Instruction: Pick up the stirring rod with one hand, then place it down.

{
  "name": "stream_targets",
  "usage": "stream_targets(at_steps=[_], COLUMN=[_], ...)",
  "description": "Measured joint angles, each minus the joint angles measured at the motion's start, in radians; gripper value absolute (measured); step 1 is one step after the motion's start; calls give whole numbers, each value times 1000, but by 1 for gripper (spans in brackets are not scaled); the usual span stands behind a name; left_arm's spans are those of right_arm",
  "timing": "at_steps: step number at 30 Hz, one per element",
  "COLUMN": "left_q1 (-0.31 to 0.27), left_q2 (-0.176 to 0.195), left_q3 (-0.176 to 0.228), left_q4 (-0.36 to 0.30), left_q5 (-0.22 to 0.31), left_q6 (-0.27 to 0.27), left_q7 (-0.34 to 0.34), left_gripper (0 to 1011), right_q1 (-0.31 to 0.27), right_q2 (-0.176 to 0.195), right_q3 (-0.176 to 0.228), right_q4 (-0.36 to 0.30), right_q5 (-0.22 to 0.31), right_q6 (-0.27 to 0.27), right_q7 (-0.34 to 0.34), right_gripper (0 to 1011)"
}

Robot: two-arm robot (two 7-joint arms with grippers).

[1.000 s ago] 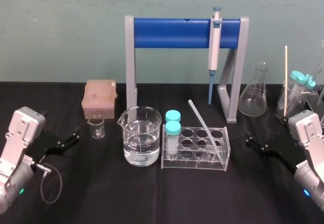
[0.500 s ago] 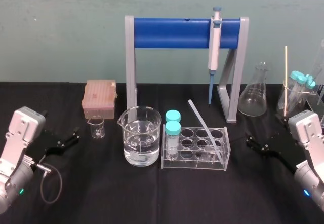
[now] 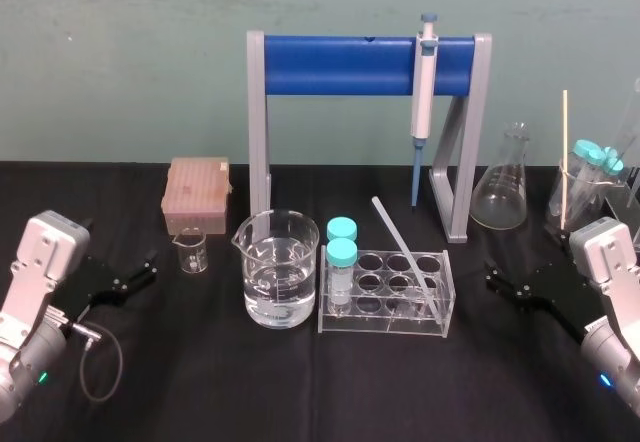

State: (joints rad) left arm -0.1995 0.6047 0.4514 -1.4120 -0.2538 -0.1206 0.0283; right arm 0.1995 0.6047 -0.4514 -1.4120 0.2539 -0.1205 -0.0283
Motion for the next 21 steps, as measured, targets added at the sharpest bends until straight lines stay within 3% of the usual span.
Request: stream_targets(at_steps=[21], left_q1=[0], left_q2=[0], left_q3=[0], left_q4=[0], left_q5=[0], left_q6=[0], left_q7=[0], left_gripper=[1000], right_q1=[0], right_q2=[0], right_q3=[0], right_q4=[0], right_q5=[0], right_q6=[0], right_q7=[0], right_gripper=[1003])
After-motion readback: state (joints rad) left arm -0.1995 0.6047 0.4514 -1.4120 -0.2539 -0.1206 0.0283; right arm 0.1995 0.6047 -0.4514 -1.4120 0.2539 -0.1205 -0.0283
